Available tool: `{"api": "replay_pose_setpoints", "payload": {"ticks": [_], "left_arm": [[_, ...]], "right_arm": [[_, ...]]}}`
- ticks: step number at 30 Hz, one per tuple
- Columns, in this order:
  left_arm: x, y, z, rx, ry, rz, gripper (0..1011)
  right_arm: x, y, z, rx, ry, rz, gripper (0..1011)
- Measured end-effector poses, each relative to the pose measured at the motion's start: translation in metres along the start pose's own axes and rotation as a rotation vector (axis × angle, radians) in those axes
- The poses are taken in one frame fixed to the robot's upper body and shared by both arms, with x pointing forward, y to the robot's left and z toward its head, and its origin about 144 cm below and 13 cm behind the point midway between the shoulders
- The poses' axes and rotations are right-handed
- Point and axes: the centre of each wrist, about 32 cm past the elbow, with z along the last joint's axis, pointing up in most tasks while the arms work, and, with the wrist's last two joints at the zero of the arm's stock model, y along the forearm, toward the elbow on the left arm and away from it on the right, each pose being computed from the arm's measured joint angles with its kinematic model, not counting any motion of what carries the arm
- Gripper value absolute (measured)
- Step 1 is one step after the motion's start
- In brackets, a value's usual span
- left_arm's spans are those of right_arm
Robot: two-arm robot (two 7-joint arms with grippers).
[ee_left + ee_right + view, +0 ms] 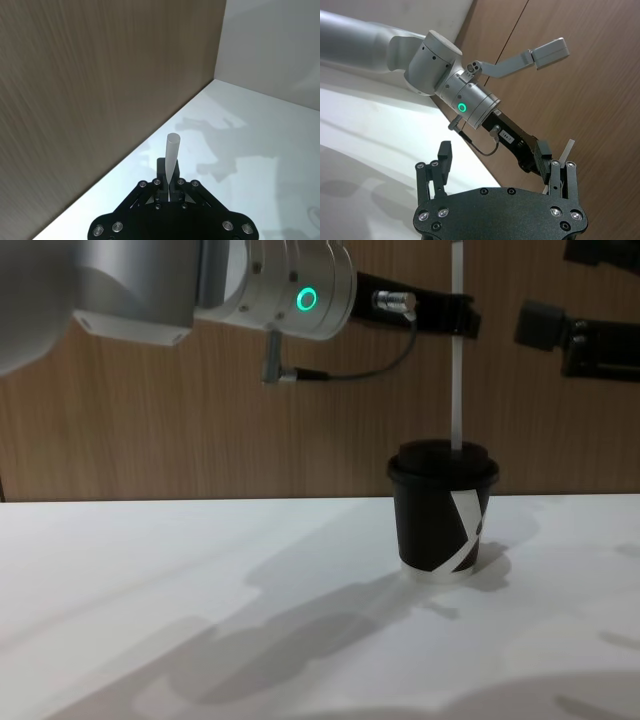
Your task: Pick up the straw with one hand, pass it to the other hand, and insert it into the cup.
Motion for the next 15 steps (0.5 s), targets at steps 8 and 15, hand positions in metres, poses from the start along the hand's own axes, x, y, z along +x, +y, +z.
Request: {"api": "replay_pose_setpoints", "payload": {"ticks": [8, 15], "left_arm": [[-0.0008, -0.0017, -0.0057, 0.007, 0.014, 0.013, 19], [-0.0014, -0.0026, -0.0084, 0.009, 0.021, 0.020, 189]], "right_arm": [[0.0000, 0.0000, 0.0000, 0.000, 0.000, 0.000, 1001], [0.0000, 0.0000, 0.0000, 0.000, 0.000, 0.000, 1001]]}}
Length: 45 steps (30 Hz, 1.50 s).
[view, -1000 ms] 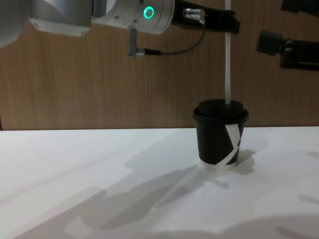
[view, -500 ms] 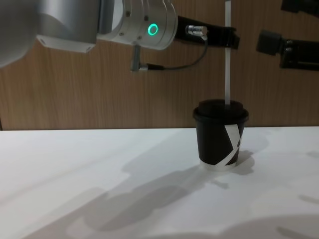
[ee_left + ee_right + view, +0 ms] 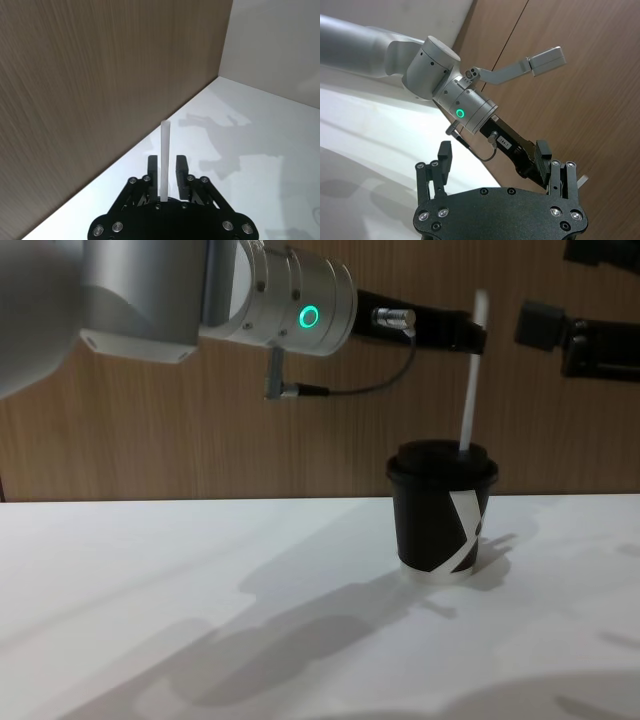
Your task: Pick up the straw with one hand, pass it to the other hand, and insert it into the cup.
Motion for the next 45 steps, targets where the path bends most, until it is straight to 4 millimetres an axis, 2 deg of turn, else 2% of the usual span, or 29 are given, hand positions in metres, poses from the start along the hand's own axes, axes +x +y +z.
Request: {"api": "replay_pose_setpoints", "payload": {"ticks": [3, 4, 6, 8, 10, 13, 16, 17, 22, 26, 27, 45], "left_arm": [[0.000, 0.000, -0.001, 0.001, 0.002, 0.002, 300], [0.000, 0.000, -0.001, 0.001, 0.002, 0.002, 300], [0.000, 0.000, -0.001, 0.001, 0.004, 0.003, 397], [0.000, 0.000, -0.002, 0.001, 0.004, 0.004, 421], [0.000, -0.001, -0.002, 0.002, 0.005, 0.004, 525], [0.000, -0.001, -0.002, 0.002, 0.005, 0.005, 585], [0.000, -0.001, -0.003, 0.001, 0.005, 0.006, 706], [0.000, -0.001, -0.003, 0.001, 0.005, 0.006, 706], [0.000, 0.001, -0.006, -0.009, 0.001, -0.006, 895], [0.000, 0.004, -0.011, -0.028, -0.010, -0.027, 958], [0.000, 0.005, -0.012, -0.031, -0.012, -0.030, 1001], [-0.004, 0.024, -0.039, -0.126, -0.057, -0.052, 1002]], "right_arm": [[0.000, 0.000, 0.000, 0.000, 0.000, 0.000, 1001], [0.000, 0.000, 0.000, 0.000, 0.000, 0.000, 1001], [0.000, 0.000, 0.000, 0.000, 0.000, 0.000, 1001], [0.000, 0.000, 0.000, 0.000, 0.000, 0.000, 1001], [0.000, 0.000, 0.000, 0.000, 0.000, 0.000, 1001], [0.000, 0.000, 0.000, 0.000, 0.000, 0.000, 1001], [0.000, 0.000, 0.000, 0.000, 0.000, 0.000, 1001], [0.000, 0.000, 0.000, 0.000, 0.000, 0.000, 1001], [0.000, 0.000, 0.000, 0.002, 0.007, -0.007, 1001], [-0.001, 0.001, 0.001, 0.004, 0.029, -0.030, 1001], [-0.002, 0.001, 0.002, 0.004, 0.034, -0.038, 1001], [-0.015, 0.016, 0.014, -0.056, 0.234, -0.275, 1001]]}}
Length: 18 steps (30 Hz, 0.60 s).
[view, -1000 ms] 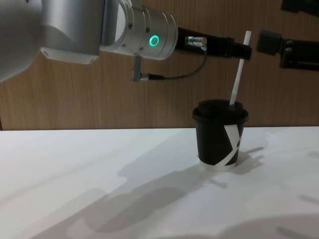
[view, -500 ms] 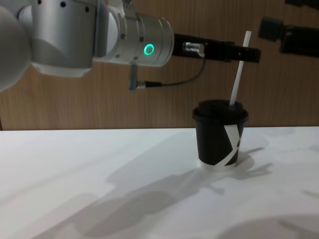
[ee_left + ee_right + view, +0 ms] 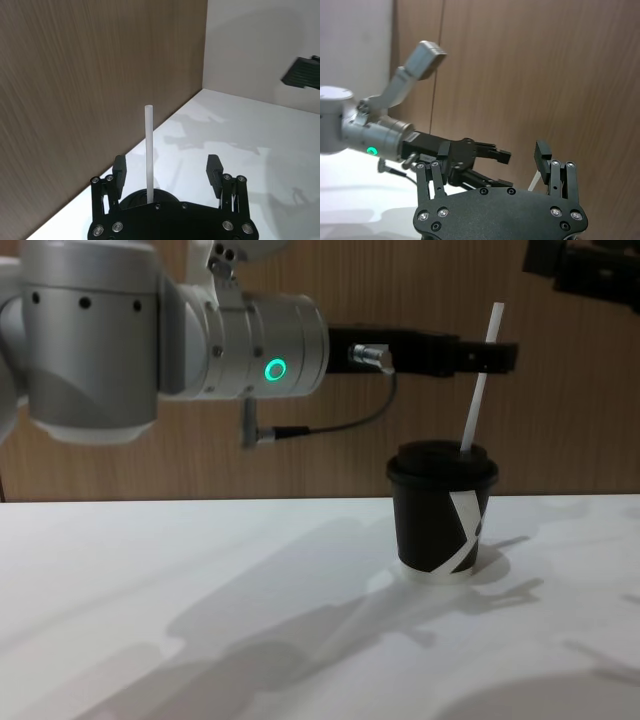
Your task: Pick up the straw with one hand, pass it to the other hand, and insert it into the cup.
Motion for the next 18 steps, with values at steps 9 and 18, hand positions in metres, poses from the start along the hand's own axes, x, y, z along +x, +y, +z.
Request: {"api": "replay_pose_setpoints", "payload": {"ticks": [9, 18], "left_arm": [[-0.004, 0.009, -0.010, -0.045, -0.001, 0.017, 1003], [-0.007, 0.018, -0.017, -0.086, 0.008, 0.029, 1003]], "right_arm": [[-0.009, 0.006, 0.002, -0.035, 0.075, -0.083, 1001], [-0.015, 0.011, 0.002, -0.050, 0.118, -0.130, 1001]]}}
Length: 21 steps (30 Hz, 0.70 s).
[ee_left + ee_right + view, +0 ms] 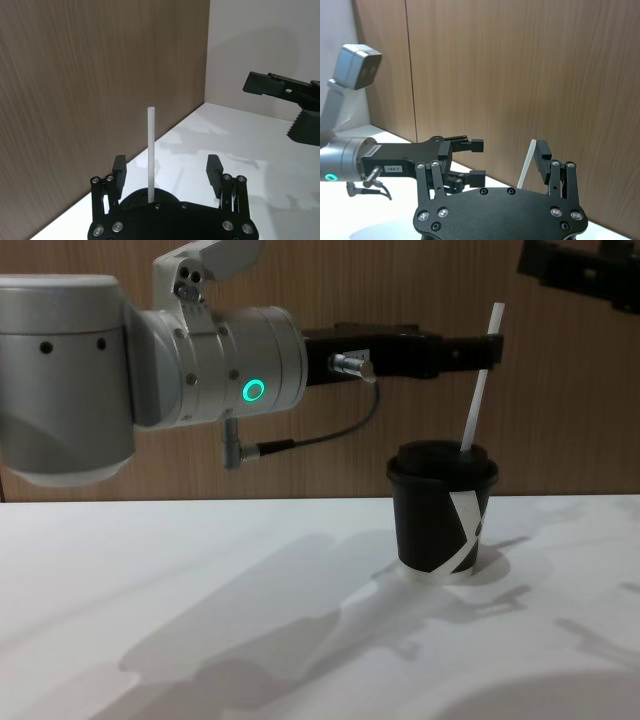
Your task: Pick up the straw with one hand, pass it to the other hand, and insert it into the cup.
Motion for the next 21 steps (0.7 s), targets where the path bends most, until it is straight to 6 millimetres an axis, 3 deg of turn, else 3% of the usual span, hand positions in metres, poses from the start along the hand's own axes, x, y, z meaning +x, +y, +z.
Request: {"api": "replay_pose_setpoints", "payload": {"ticks": [21], "left_arm": [[-0.007, 0.014, -0.001, -0.035, 0.010, -0.005, 1003]], "right_arm": [[-0.010, 0.002, -0.003, -0.010, 0.038, -0.045, 1001]]}}
